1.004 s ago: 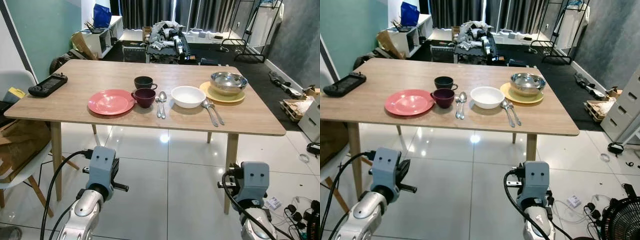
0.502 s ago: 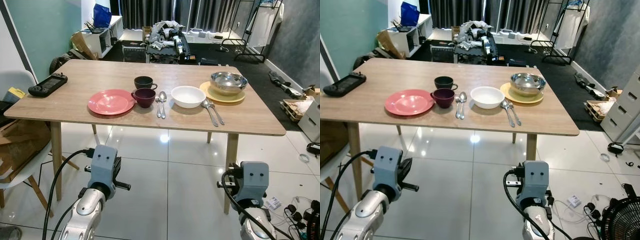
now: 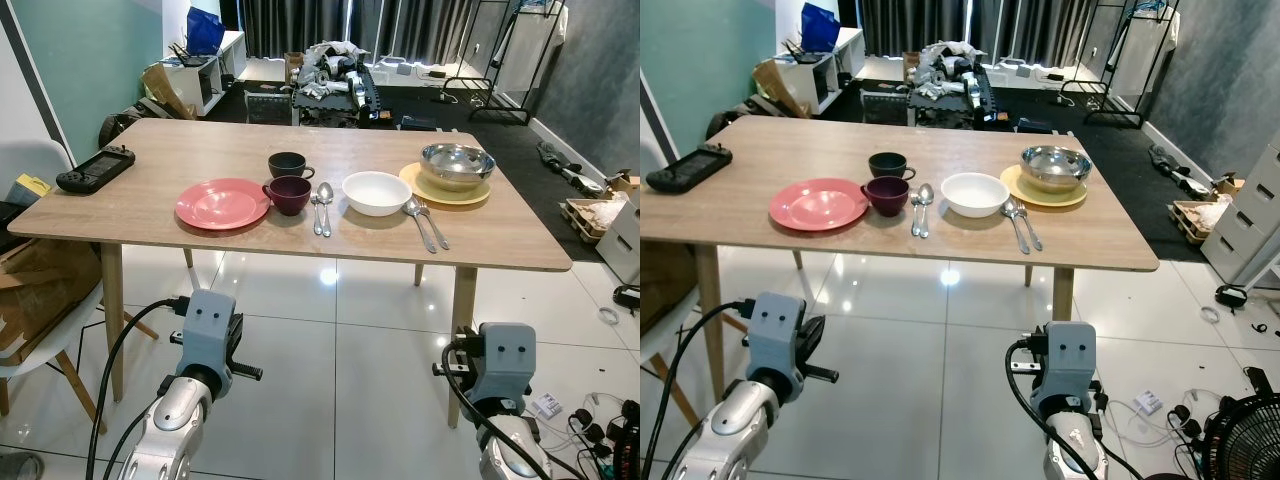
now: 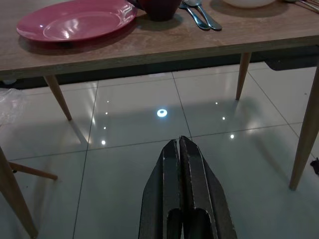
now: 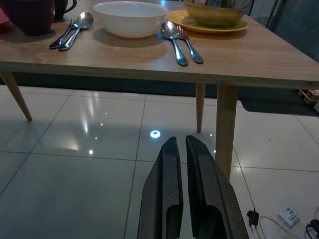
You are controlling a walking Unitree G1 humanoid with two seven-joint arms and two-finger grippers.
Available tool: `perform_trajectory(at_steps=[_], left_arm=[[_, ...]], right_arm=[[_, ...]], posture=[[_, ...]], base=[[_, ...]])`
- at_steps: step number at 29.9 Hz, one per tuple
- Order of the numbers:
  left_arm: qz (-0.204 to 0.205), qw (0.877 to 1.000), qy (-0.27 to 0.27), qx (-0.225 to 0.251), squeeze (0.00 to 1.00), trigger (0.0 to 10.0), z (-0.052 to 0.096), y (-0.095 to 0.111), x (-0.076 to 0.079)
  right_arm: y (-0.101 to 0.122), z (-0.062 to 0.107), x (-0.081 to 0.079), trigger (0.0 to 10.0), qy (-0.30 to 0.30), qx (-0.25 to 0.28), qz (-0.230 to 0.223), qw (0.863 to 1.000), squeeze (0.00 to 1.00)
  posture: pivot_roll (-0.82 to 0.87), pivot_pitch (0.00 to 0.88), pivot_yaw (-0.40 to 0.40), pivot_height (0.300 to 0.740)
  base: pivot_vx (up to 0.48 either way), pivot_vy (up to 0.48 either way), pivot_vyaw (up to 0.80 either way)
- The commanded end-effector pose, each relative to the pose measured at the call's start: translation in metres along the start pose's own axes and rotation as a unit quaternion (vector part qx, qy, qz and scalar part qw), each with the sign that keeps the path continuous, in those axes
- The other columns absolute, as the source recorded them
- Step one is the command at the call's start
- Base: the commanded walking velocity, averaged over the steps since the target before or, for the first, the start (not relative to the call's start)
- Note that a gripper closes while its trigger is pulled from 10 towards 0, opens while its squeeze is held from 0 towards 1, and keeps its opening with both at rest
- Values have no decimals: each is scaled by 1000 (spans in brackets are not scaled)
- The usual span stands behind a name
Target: Setting the table
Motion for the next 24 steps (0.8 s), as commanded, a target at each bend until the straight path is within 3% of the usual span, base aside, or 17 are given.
perform_trajectory(at_steps=[1,24], left_arm=[[-1,1000,1,1,0,10000,1,0,0],[-1,1000,2,1,0,10000,0,1,0]], right_arm=[[-1,1,-1,10000,-1,-4,-3,1000,0],[-1,0,-2,10000,-2,-5,-5,1000,0]], posture=[[101,67,63,740],[103,70,65,740]], base=[[0,0,0],[0,0,0]])
Point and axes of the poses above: a point about 5 cm out from each wrist's last joint towards the gripper, its own z axis pointing back from the gripper into the wrist, its own y axis along the axis of the wrist's last joint, x = y × z, the point moved 5 cm from there along -z, pointing out of the wrist towards the gripper, and after that the axes turned 6 degrees about -z, right-handed, at the moved point
